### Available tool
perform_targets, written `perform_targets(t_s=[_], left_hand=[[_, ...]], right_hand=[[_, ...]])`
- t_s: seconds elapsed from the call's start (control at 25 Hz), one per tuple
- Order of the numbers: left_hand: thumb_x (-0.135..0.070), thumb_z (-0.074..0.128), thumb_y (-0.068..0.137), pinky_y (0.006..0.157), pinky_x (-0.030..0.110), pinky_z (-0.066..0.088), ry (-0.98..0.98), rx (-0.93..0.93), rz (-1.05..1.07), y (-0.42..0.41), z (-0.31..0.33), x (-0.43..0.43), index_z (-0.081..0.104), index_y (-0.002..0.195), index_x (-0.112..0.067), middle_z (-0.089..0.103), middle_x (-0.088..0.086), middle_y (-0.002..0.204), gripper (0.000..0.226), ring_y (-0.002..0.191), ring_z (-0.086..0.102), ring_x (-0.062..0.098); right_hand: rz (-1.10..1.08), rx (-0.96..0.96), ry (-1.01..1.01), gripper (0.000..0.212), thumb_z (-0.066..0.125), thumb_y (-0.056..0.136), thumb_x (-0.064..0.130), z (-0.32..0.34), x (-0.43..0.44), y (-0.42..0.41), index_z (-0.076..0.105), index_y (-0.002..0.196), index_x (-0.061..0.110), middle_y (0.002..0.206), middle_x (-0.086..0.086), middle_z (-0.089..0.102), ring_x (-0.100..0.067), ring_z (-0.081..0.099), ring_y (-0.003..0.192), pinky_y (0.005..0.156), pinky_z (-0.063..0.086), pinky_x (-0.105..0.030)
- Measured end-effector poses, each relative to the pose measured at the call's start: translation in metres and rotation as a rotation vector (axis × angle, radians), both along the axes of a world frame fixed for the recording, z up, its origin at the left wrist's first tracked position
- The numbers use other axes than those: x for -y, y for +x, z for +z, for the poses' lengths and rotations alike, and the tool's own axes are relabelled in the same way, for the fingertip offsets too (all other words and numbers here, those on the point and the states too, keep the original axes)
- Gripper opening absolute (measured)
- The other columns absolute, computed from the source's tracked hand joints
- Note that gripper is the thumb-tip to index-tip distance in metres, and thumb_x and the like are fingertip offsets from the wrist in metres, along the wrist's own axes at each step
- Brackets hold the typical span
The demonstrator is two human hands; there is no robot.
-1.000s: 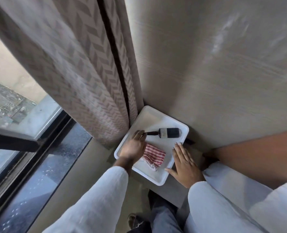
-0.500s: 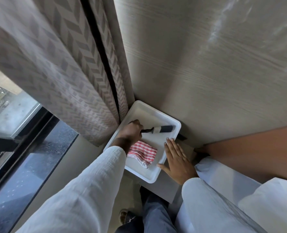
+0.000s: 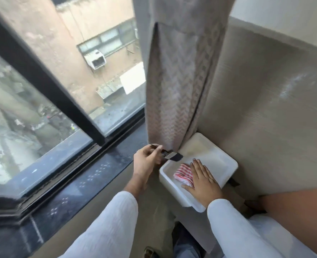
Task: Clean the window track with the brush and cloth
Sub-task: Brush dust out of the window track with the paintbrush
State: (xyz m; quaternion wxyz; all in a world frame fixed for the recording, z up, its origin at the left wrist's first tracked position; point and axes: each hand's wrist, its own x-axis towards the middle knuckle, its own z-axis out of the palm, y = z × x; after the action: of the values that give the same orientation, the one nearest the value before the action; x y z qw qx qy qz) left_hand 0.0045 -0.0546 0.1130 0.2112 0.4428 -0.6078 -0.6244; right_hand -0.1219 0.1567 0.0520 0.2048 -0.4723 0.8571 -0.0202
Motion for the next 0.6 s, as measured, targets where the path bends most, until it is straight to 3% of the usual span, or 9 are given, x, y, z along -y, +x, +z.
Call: perform_targets(t_s=[0.16,0.28,0.44,0.6], left_hand=[[-0.025,0.063,0.101,0.056,0.026,0.05,0.028,-0.15,0.372,0.082,0.016,0.035,0.076,0.092,-0.009,0.067,0.005,0.064,0.023,0.056,0.057,0.014],[-0.018,0.058,0.104,0.051,0.024,0.043,0.055,-0.265,0.645,0.144,0.026,0.061,0.071,0.091,-0.009,0.063,0.004,0.063,0.021,0.05,0.053,0.013],[-0.02,0.064,0.099,0.044,0.019,0.043,0.039,-0.392,0.93,0.212,0.036,0.086,0.074,0.077,-0.022,0.066,-0.003,0.058,0.024,0.048,0.055,0.009],[-0.018,0.062,0.102,0.048,0.02,0.051,0.026,-0.456,1.023,0.239,0.03,0.106,0.073,0.083,-0.017,0.069,-0.001,0.063,0.022,0.055,0.061,0.011]], right_hand=[[0.21,-0.039,-0.093,0.098,0.042,0.096,0.072,0.019,0.065,0.036,0.012,0.163,0.006,0.175,-0.013,0.009,-0.025,0.005,0.163,0.131,0.004,-0.037],[0.39,-0.07,-0.15,0.097,0.048,0.096,0.068,0.031,0.118,0.066,0.019,0.161,0.002,0.173,-0.017,0.015,-0.031,0.014,0.161,0.132,0.012,-0.044],[0.543,-0.106,-0.108,0.098,0.039,0.098,0.071,0.032,0.177,0.092,0.007,0.163,0.005,0.175,-0.015,0.004,-0.027,0.002,0.163,0.134,0.006,-0.041],[0.617,-0.12,-0.018,0.106,0.031,0.095,0.079,0.019,0.21,0.105,-0.002,0.163,0.006,0.175,-0.015,-0.007,-0.028,-0.006,0.162,0.134,0.003,-0.042]])
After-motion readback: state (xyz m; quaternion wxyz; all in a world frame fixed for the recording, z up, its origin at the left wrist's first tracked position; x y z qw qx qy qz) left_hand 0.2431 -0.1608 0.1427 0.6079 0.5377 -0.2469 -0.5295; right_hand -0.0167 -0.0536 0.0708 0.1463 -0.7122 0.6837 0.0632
